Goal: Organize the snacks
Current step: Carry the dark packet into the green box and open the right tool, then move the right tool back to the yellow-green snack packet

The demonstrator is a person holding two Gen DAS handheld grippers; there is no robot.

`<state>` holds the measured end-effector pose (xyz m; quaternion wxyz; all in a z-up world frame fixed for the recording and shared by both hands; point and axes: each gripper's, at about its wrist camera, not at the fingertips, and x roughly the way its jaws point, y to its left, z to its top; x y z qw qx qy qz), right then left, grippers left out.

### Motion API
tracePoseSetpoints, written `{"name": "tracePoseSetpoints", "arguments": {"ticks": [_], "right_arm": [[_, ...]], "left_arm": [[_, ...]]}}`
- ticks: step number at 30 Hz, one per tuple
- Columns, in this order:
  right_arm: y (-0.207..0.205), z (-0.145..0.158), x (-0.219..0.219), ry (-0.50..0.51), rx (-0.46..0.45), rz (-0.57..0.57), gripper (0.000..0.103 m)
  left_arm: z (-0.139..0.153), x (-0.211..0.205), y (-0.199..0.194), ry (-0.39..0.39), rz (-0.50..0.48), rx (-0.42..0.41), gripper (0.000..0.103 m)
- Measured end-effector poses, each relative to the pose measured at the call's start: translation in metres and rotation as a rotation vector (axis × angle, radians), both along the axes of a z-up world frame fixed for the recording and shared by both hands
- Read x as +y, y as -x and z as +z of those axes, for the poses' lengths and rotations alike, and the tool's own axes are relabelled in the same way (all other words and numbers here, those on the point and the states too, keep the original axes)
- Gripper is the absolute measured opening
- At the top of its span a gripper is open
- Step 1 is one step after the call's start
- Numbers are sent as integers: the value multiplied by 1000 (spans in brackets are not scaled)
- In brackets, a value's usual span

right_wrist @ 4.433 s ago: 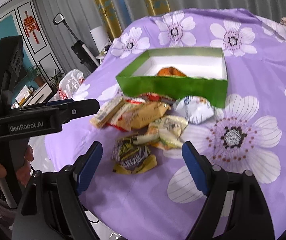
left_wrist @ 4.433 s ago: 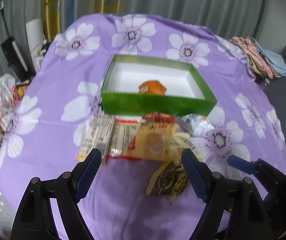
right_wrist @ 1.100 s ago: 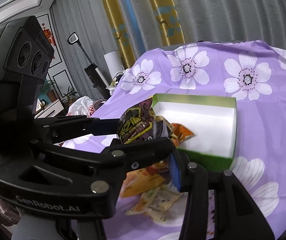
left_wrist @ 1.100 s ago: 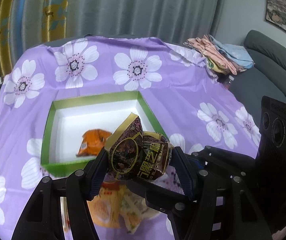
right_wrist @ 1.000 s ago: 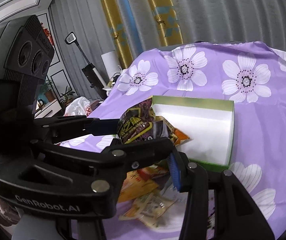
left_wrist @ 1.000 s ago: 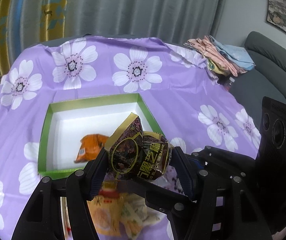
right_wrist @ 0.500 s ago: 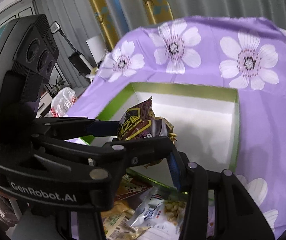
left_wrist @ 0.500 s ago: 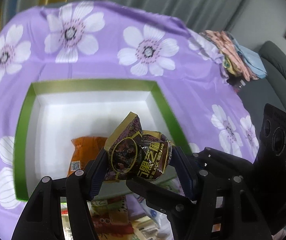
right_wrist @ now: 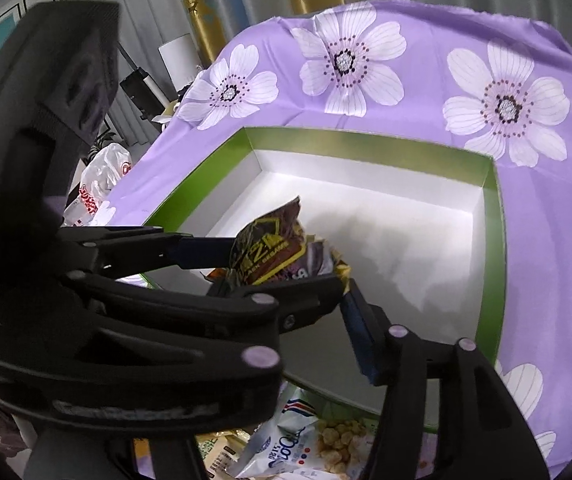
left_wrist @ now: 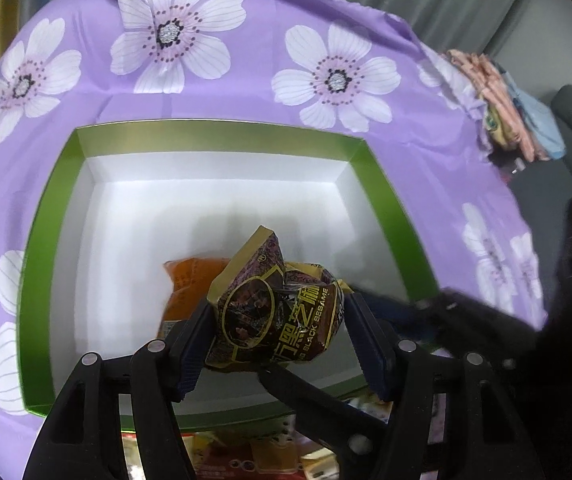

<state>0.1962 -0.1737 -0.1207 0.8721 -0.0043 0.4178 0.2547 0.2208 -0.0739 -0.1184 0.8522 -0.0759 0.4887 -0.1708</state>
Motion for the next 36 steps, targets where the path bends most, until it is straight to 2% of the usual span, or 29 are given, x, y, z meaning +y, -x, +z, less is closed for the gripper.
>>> {"name": "tracePoseSetpoints", "arguments": {"ticks": [4, 8, 12, 21, 22, 23, 25, 33, 36], "right_arm": [[9, 5, -3, 47, -33, -16, 72], [19, 15, -9, 70, -78, -38, 73], [35, 28, -15, 86, -125, -65, 85], [81, 47, -27, 83, -172, -100, 90], [88, 49, -28, 69, -176, -100, 91], [92, 51, -29, 55, -180, -97, 94], [103, 54, -31, 31, -175, -98, 96], [134, 49, -37, 21, -139, -116, 96], [142, 45, -40, 24, -122, -122, 96]], "left_arm": [[9, 1, 8, -52, 13, -50, 68], [24, 3, 20, -96, 38, -122, 80], [37, 6, 37, -138, 56, -183, 80], [56, 13, 85, -205, 76, -276, 81], [57, 14, 90, -206, 76, -279, 84], [59, 15, 94, -202, 77, -280, 92], [61, 18, 104, -186, 86, -289, 102], [68, 32, 132, -128, 115, -285, 102], [67, 45, 140, -77, 133, -256, 102]]}}
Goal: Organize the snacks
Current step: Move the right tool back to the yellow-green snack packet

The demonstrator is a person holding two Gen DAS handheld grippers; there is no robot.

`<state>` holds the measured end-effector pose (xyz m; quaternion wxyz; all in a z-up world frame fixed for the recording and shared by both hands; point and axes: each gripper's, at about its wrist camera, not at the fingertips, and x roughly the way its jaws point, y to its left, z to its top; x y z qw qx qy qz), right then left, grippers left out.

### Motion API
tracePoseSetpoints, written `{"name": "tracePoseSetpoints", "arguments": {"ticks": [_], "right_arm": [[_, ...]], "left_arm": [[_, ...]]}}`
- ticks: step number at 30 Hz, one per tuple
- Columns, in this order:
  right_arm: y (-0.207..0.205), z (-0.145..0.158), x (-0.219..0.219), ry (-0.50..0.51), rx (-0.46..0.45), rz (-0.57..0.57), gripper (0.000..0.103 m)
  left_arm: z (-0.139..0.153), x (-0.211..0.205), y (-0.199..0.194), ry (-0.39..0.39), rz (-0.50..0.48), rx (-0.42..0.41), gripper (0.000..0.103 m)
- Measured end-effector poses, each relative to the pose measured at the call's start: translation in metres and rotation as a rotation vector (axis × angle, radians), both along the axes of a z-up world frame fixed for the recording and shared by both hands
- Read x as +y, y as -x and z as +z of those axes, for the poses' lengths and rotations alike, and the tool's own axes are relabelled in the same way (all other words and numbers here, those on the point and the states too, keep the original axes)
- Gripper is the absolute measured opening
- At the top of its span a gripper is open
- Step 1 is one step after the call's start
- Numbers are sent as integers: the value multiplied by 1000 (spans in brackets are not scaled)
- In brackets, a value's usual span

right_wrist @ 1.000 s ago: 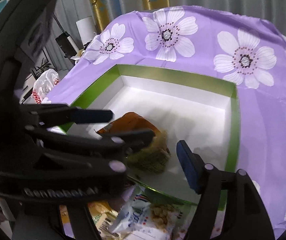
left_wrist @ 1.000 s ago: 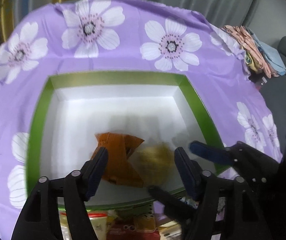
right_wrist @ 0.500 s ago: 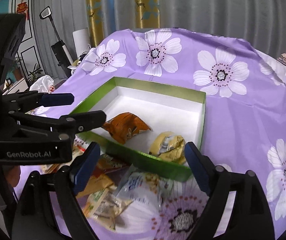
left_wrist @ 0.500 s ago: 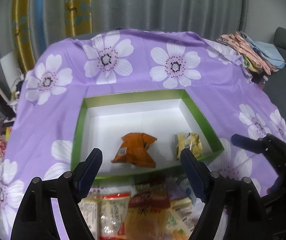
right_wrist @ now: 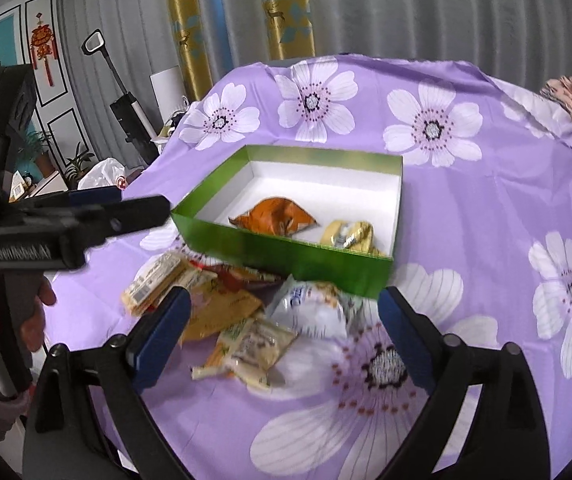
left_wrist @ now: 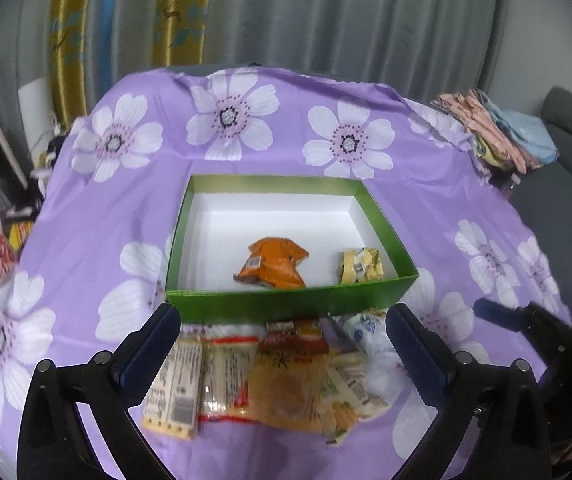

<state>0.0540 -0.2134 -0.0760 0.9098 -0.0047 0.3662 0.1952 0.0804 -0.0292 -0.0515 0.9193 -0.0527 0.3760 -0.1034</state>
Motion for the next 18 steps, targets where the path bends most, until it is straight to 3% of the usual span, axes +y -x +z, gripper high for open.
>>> {"name": "tracePoseSetpoints", "arguments": {"ticks": [10, 12, 14, 16, 18], "right_arm": [[17, -17, -5, 10, 49, 22, 96], [20, -19, -5, 13, 52, 30, 96], [23, -23, -6, 13, 62, 37, 96], [24, -31, -5, 10, 84, 44, 96], [25, -38, -3, 19, 98, 44, 96]], "left_arm": [[-18, 32, 27, 328, -85, 60, 102], [-23, 32, 37, 339, -123, 45, 102], [-32, 27, 40, 314, -177, 93, 102], [-45, 22, 42, 278, -162, 162, 102], [-53, 17, 45, 242, -147, 171, 102]]}}
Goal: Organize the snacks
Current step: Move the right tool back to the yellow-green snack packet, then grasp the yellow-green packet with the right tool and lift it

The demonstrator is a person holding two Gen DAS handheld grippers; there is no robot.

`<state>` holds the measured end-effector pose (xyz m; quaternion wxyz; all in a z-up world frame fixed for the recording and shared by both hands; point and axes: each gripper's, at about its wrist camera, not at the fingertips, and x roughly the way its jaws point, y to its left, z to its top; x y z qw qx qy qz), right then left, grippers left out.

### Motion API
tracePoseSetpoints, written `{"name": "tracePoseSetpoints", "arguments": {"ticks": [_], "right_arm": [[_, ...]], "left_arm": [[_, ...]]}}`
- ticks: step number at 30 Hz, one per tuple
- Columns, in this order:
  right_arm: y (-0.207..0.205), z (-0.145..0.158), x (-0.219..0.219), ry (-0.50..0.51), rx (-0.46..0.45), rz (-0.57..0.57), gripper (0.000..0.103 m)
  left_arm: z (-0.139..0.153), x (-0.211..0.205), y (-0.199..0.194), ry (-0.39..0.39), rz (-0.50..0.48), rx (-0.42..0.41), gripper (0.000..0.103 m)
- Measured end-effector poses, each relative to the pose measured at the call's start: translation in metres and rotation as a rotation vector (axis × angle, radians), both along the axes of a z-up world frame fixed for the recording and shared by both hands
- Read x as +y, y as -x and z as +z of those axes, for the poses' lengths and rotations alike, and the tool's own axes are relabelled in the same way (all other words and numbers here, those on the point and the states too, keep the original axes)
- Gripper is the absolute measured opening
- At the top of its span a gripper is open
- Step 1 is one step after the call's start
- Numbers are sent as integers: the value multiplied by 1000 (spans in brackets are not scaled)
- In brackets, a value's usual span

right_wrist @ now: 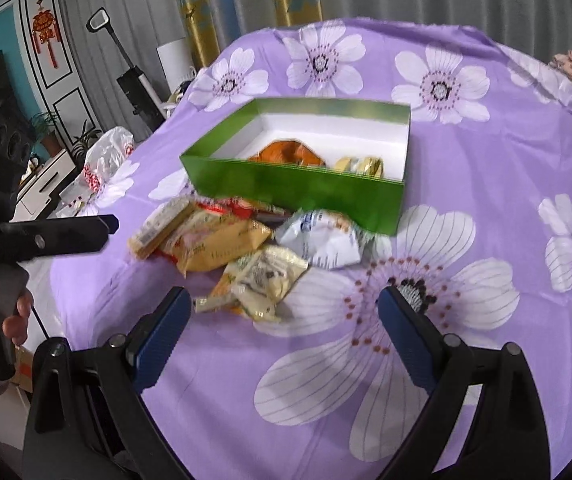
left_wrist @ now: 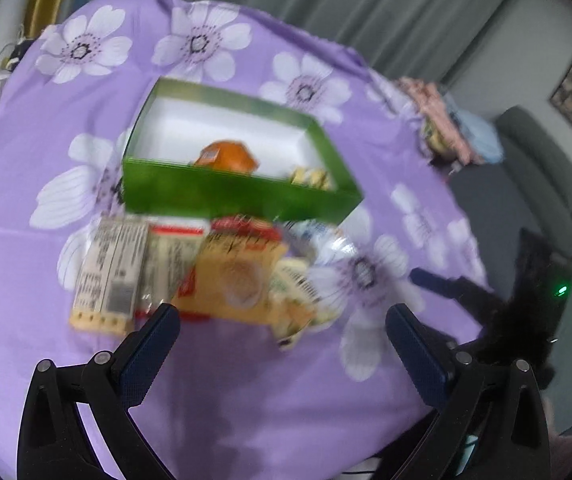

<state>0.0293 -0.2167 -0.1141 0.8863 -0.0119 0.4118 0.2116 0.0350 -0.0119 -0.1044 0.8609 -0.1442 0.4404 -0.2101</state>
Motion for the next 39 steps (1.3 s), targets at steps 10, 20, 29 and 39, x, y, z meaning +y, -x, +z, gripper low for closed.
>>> {"name": "tracePoseSetpoints", "arguments": {"ticks": [10, 20, 29, 39], "right_arm": [[1, -28, 10, 10, 61, 41, 96], [-5, -42, 23, -37, 78, 92, 81], [-18, -50, 23, -76, 92, 98, 69], [-31, -51, 33, -124, 106, 181, 44]], "left_arm": [[-37, -17, 5, 74, -30, 91, 102], [-48, -27, -9, 91, -49, 111, 102], [-60, -36, -23, 89, -67, 145, 84], [-64, -39, -36, 102, -72, 161, 65]]}}
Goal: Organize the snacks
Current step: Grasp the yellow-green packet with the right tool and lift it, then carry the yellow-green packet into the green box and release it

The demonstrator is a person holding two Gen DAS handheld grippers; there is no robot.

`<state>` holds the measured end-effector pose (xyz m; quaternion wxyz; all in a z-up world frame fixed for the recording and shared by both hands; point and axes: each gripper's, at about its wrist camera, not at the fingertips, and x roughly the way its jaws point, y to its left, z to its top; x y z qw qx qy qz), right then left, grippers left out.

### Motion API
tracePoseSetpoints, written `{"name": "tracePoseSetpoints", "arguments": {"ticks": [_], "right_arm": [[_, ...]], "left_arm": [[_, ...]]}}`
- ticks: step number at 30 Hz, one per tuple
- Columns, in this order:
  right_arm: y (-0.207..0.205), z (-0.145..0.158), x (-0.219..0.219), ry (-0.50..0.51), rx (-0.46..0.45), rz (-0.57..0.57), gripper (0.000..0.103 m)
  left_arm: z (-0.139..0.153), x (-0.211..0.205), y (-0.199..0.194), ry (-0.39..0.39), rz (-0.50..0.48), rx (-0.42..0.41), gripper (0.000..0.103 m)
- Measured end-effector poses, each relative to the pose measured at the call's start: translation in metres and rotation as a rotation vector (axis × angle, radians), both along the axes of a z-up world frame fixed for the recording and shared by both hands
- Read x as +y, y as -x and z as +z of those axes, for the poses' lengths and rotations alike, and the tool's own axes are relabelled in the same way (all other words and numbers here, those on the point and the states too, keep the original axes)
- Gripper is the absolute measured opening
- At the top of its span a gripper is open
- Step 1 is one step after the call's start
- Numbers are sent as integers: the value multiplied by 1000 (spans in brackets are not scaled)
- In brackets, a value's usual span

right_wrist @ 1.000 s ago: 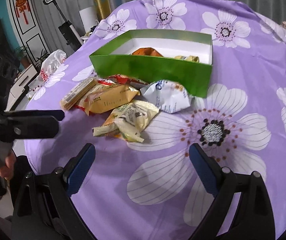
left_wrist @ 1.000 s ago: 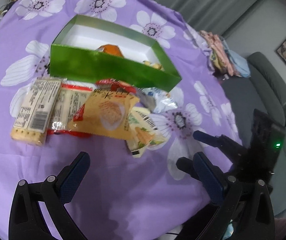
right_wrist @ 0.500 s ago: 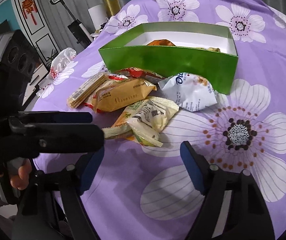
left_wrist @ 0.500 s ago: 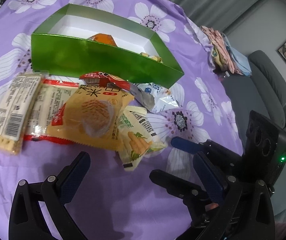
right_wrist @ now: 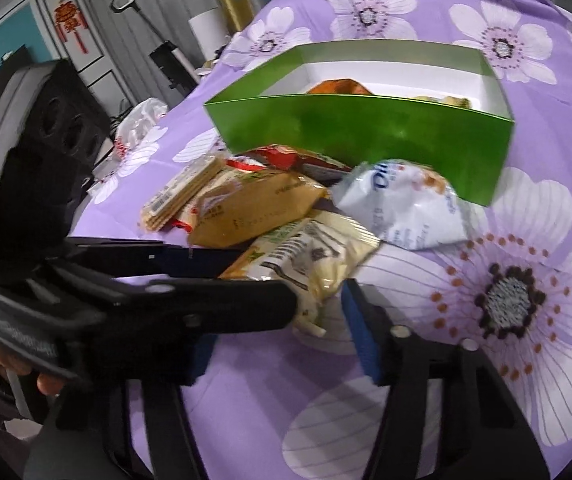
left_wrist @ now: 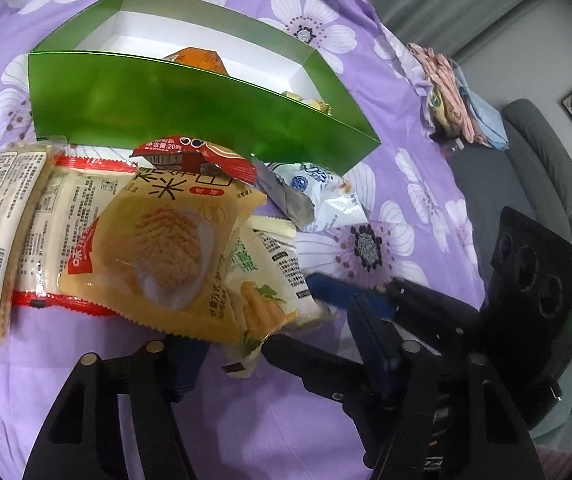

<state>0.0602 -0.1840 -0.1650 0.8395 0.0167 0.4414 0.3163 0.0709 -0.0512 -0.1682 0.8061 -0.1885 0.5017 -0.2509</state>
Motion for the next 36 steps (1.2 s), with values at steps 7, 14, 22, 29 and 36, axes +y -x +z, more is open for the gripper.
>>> {"name": "tracePoseSetpoints", "arguments": {"ticks": [7, 14, 22, 29, 36], "right_arm": [[3, -4, -3, 5, 5, -5, 19], [19, 3, -5, -5, -9, -8, 14], [54, 21, -20, 23, -19, -13, 14], [67, 40, -31, 14, -73, -49, 14], [55, 65, -29, -7, -158, -51, 14]], "left_arm": [[-1, 3, -2, 4, 5, 2, 46], [5, 0, 9, 21, -13, 1, 46], [18, -19, 36, 44, -77, -3, 46], [39, -36, 45, 44, -118, -57, 46], [70, -32, 35, 24, -111, -146, 46]]}}
